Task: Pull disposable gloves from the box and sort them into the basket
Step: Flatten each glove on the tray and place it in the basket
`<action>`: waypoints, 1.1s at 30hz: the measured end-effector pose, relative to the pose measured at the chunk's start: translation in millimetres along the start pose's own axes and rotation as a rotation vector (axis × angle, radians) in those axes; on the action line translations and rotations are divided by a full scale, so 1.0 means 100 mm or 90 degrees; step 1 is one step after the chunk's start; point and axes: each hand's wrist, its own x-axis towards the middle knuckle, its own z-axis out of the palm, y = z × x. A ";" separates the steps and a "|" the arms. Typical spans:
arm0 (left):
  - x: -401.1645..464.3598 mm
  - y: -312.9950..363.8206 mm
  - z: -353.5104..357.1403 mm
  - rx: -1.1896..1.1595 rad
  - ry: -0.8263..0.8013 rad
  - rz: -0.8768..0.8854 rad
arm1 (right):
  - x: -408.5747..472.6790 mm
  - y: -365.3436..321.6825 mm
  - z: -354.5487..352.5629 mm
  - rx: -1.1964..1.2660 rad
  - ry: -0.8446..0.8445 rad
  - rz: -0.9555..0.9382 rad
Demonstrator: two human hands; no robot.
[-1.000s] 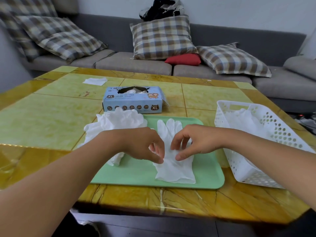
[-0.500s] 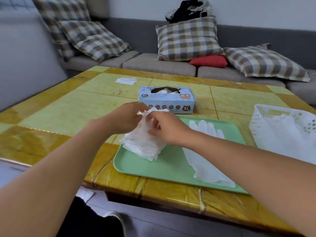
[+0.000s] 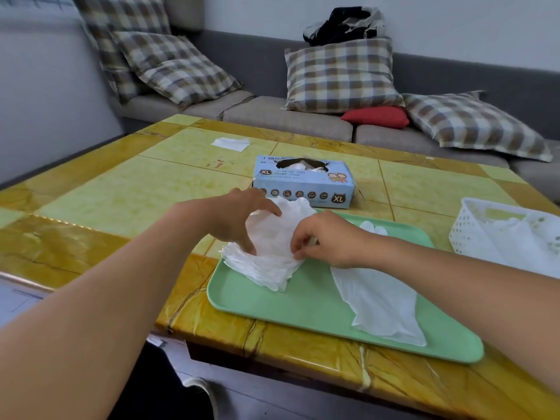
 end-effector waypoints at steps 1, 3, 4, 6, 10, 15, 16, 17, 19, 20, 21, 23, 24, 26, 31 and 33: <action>0.00 0.00 0.01 0.003 -0.005 -0.007 | -0.06 0.01 -0.03 -0.015 -0.020 -0.014; 0.01 0.02 0.03 0.001 -0.005 -0.013 | -0.22 0.03 -0.13 -0.023 -0.051 -0.035; 0.01 0.04 0.03 0.004 -0.008 -0.013 | -0.30 0.05 -0.20 -0.021 -0.068 -0.037; 0.03 0.04 0.03 0.012 -0.025 -0.017 | -0.47 0.12 -0.34 0.003 -0.112 -0.029; 0.03 0.10 -0.02 0.043 -0.009 -0.028 | -0.80 0.25 -0.56 0.354 -0.140 0.033; -0.04 0.57 -0.11 -0.122 0.106 0.084 | -0.99 0.33 -0.76 0.803 0.067 0.106; -0.04 0.69 -0.10 -0.221 0.097 0.121 | -1.00 0.35 -0.80 0.849 0.100 0.111; -0.04 0.81 -0.06 -0.323 0.069 0.158 | -1.00 0.37 -0.84 0.885 0.119 0.116; -0.01 1.06 0.06 -0.480 0.029 0.202 | -1.02 0.44 -0.85 0.932 0.138 0.144; 0.02 1.16 0.11 -0.535 0.046 0.207 | -1.03 0.46 -0.84 0.950 0.133 0.162; 0.05 1.27 0.16 -0.590 0.082 0.206 | -1.05 0.48 -0.83 0.965 0.127 0.177; 0.13 1.38 0.17 -0.652 0.195 0.196 | -1.07 0.51 -0.82 0.975 0.104 0.185; 0.17 1.41 0.15 -0.655 0.236 0.194 | -1.08 0.53 -0.81 0.972 0.094 0.186; 0.22 1.40 0.08 -0.655 0.259 0.191 | -1.10 0.56 -0.82 0.976 0.071 0.200; 0.20 1.46 -0.11 -0.578 0.281 0.085 | -1.17 0.61 -0.85 0.812 0.012 0.300; 0.21 1.49 -0.18 -0.605 0.309 0.028 | -1.17 0.60 -0.88 0.692 0.026 0.279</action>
